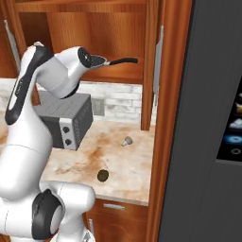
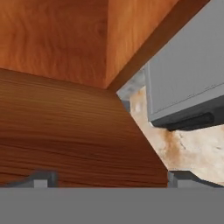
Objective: Pick the pan from the cabinet and place it on the stove. Then turn on the stove burner for the pan.
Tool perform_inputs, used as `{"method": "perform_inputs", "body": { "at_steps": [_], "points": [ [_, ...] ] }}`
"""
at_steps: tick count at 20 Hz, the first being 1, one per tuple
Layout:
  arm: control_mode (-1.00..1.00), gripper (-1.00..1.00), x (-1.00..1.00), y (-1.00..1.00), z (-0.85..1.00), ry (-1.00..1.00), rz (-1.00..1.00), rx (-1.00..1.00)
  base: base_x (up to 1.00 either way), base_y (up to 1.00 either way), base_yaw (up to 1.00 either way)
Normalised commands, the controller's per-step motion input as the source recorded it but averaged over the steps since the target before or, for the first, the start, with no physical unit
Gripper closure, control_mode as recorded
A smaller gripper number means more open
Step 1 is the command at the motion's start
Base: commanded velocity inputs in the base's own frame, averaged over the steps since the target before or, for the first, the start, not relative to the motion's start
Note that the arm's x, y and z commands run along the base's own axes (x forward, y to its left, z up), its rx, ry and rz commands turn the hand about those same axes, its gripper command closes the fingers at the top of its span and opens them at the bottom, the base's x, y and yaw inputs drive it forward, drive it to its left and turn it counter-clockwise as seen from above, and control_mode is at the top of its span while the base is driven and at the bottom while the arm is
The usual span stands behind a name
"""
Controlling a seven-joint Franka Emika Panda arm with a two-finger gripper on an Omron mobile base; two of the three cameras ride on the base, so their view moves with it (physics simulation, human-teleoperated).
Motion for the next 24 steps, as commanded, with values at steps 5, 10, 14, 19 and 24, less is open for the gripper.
{"method": "perform_inputs", "body": {
  "at_steps": [5,10,14,19,24],
  "points": [
    [-1.00,-1.00,-0.58,0.78,0.00,0.00,0.20,0.00,0.00,0.00,0.00],
    [-1.00,-1.00,-0.35,0.86,0.00,0.00,0.11,0.00,0.00,0.00,0.00],
    [-1.00,-1.00,-0.04,0.86,0.00,0.00,0.01,0.00,0.00,0.00,0.00],
    [-1.00,-1.00,0.00,0.57,0.00,0.00,0.00,0.00,0.00,0.00,0.00],
    [-1.00,-1.00,-0.01,0.13,-0.01,0.00,0.00,-0.03,0.00,0.00,0.00]
  ]
}}
